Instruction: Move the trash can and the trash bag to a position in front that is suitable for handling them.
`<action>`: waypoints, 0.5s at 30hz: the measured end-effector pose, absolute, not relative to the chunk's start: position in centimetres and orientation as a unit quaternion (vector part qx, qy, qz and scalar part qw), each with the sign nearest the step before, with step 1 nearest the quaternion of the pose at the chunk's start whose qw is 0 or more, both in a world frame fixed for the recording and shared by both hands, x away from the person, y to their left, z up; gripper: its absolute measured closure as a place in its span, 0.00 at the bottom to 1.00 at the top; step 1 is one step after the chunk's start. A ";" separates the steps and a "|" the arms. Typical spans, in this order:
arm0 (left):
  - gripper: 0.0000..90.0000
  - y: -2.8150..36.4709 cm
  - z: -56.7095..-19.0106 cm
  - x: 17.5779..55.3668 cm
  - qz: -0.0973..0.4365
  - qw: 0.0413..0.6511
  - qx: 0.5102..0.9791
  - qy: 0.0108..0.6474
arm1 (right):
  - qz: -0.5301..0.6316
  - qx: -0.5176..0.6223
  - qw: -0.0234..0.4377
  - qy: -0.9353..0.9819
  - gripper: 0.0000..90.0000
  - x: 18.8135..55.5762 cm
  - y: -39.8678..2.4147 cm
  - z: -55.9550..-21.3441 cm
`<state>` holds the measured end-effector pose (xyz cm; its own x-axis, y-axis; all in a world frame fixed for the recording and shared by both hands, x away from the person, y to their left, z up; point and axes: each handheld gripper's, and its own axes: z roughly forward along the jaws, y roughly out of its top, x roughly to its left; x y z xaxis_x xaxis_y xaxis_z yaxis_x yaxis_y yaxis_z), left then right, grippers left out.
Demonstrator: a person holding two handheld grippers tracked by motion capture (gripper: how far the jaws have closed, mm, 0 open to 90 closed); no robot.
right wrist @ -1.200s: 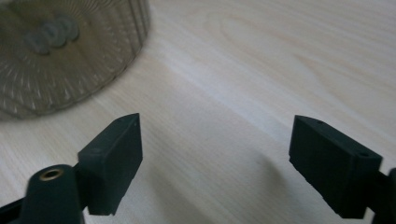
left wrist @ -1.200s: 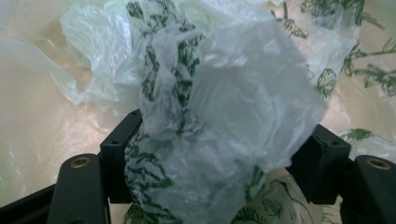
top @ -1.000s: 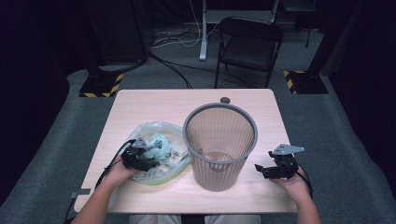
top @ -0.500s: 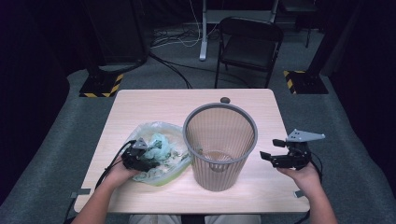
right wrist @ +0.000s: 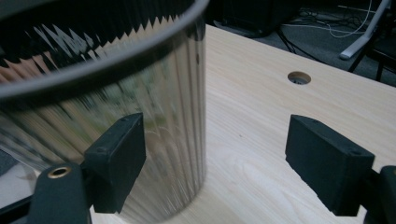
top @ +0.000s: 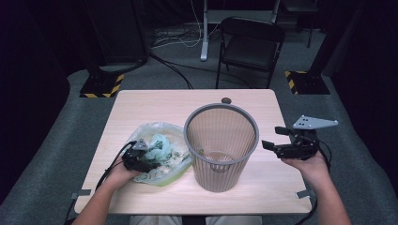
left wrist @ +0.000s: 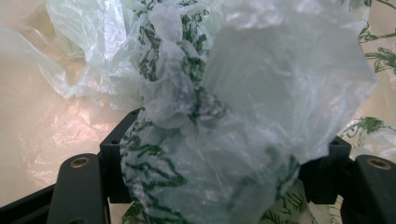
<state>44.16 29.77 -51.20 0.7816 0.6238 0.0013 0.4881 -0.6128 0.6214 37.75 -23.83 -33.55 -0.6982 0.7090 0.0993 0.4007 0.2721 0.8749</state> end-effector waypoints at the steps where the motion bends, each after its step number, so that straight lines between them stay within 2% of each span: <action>1: 0.33 29.8 -51.2 44.2 0.110 0.311 0.891 0.312 | 0.490 0.353 0.159 0.781 0.22 37.7 -23.8 -33.2; 6: 0.33 29.8 -51.2 44.1 0.110 0.312 0.890 0.312 | 0.502 0.347 0.163 0.775 0.22 37.5 -23.7 -30.9; 15: 0.32 29.7 -51.3 44.2 0.110 0.313 0.891 0.311 | 0.543 0.319 0.126 0.766 0.21 37.9 -22.0 -28.7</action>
